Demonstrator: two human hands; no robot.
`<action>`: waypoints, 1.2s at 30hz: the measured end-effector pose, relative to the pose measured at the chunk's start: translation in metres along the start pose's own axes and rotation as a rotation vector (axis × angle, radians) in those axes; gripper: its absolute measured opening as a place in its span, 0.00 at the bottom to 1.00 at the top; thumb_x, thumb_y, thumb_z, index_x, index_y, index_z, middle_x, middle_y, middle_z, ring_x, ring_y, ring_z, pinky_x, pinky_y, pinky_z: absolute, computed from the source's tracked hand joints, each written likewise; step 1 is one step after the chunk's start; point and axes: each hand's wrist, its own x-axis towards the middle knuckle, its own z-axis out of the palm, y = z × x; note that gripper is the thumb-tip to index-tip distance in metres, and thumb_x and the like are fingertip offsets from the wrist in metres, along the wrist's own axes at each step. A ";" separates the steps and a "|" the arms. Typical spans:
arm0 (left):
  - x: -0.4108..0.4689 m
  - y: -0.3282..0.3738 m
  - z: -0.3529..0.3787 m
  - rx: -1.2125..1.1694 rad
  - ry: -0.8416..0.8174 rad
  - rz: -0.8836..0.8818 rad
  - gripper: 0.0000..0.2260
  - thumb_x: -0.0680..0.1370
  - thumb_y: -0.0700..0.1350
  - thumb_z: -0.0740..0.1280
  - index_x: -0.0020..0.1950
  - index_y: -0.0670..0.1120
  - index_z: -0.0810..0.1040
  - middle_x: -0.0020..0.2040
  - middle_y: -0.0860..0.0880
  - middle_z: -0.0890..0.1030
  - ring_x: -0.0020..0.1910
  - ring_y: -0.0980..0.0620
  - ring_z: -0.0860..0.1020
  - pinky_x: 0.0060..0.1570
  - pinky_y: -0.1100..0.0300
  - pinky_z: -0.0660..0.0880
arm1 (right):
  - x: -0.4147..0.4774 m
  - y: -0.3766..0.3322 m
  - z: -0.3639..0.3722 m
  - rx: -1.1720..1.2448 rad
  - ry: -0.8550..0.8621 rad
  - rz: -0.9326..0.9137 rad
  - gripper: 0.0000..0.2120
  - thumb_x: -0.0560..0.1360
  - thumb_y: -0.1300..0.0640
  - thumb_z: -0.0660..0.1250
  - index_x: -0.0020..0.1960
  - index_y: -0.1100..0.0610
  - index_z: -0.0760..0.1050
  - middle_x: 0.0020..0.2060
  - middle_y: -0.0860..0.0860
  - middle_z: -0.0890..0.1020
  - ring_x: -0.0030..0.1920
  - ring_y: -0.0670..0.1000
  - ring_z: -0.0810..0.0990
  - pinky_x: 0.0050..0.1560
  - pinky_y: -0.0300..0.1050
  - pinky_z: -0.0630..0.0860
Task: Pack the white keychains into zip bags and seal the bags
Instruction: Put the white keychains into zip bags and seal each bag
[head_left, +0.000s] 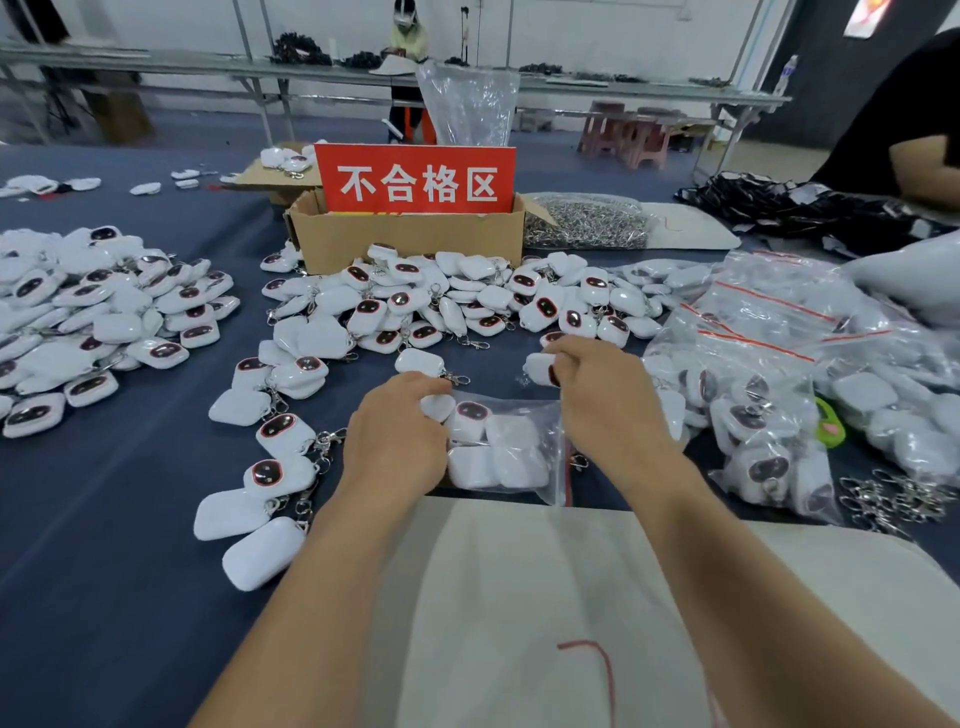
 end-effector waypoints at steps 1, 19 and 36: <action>-0.001 0.001 -0.001 -0.021 0.041 -0.024 0.24 0.74 0.34 0.60 0.63 0.55 0.83 0.61 0.54 0.79 0.63 0.46 0.76 0.63 0.47 0.74 | -0.013 -0.001 -0.006 0.138 0.115 0.074 0.15 0.83 0.58 0.59 0.60 0.49 0.82 0.46 0.44 0.82 0.48 0.50 0.78 0.50 0.45 0.69; -0.037 0.041 0.019 -0.272 0.162 0.253 0.17 0.75 0.37 0.69 0.53 0.59 0.86 0.44 0.65 0.84 0.47 0.69 0.80 0.46 0.78 0.69 | -0.059 0.004 -0.042 1.046 0.138 0.434 0.11 0.73 0.72 0.73 0.45 0.56 0.83 0.32 0.44 0.85 0.30 0.39 0.79 0.33 0.29 0.72; -0.037 0.050 0.029 -0.625 -0.084 0.266 0.10 0.71 0.43 0.75 0.42 0.60 0.87 0.37 0.53 0.87 0.36 0.57 0.84 0.40 0.66 0.79 | -0.062 -0.003 -0.032 1.015 -0.058 0.333 0.10 0.79 0.66 0.68 0.48 0.56 0.86 0.32 0.46 0.84 0.31 0.41 0.77 0.35 0.34 0.73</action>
